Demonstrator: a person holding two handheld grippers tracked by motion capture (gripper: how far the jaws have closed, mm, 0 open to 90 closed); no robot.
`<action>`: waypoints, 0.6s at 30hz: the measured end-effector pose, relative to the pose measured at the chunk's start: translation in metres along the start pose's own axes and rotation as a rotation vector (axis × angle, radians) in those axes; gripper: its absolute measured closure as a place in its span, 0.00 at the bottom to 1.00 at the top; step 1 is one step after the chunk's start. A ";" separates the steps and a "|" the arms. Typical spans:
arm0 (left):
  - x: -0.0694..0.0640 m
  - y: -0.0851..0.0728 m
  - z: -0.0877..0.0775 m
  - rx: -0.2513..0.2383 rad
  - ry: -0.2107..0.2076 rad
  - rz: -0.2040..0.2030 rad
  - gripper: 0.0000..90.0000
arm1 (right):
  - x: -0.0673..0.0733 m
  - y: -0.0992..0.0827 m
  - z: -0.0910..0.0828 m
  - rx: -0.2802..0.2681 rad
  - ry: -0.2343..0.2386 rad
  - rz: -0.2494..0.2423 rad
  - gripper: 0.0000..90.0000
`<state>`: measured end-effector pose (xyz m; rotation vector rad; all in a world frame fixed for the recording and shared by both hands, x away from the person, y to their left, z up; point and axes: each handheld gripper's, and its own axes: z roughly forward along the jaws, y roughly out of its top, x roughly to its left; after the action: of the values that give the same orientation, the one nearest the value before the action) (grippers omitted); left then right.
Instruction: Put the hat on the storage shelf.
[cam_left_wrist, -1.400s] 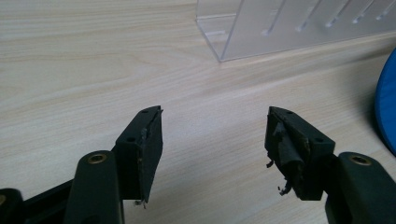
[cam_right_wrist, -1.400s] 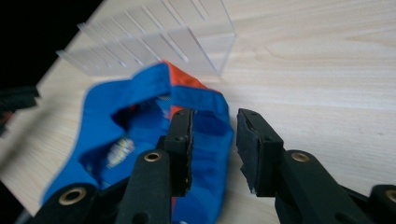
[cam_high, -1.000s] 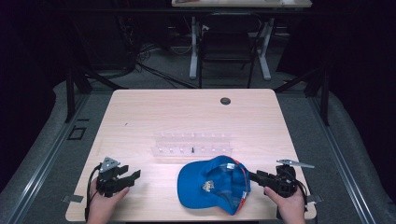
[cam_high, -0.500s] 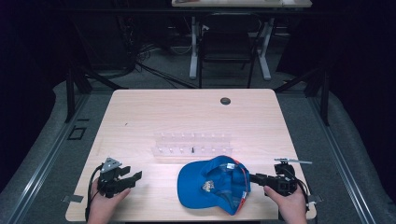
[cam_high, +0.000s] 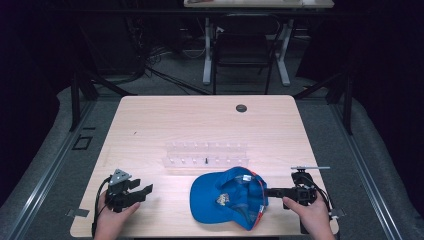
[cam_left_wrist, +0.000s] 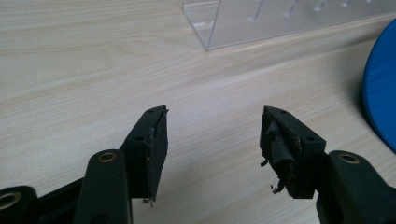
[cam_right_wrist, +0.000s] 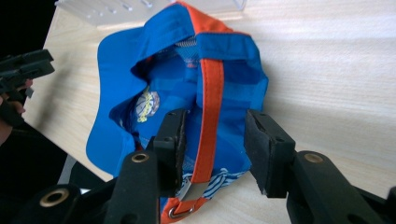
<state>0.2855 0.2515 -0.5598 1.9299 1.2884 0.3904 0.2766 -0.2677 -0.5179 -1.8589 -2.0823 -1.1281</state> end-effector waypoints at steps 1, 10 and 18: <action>-0.001 -0.001 0.001 -0.012 0.002 -0.001 0.47 | -0.001 0.000 0.001 0.010 0.011 -0.001 0.65; -0.001 0.000 0.002 0.001 0.004 0.009 0.47 | -0.004 0.005 0.011 0.050 0.039 0.015 0.63; -0.001 -0.001 0.002 0.004 0.004 0.010 0.47 | -0.004 0.007 0.028 0.081 0.040 0.026 0.63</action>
<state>0.2859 0.2496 -0.5613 1.9407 1.2833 0.3971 0.2937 -0.2542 -0.5371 -1.8063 -2.0453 -1.0491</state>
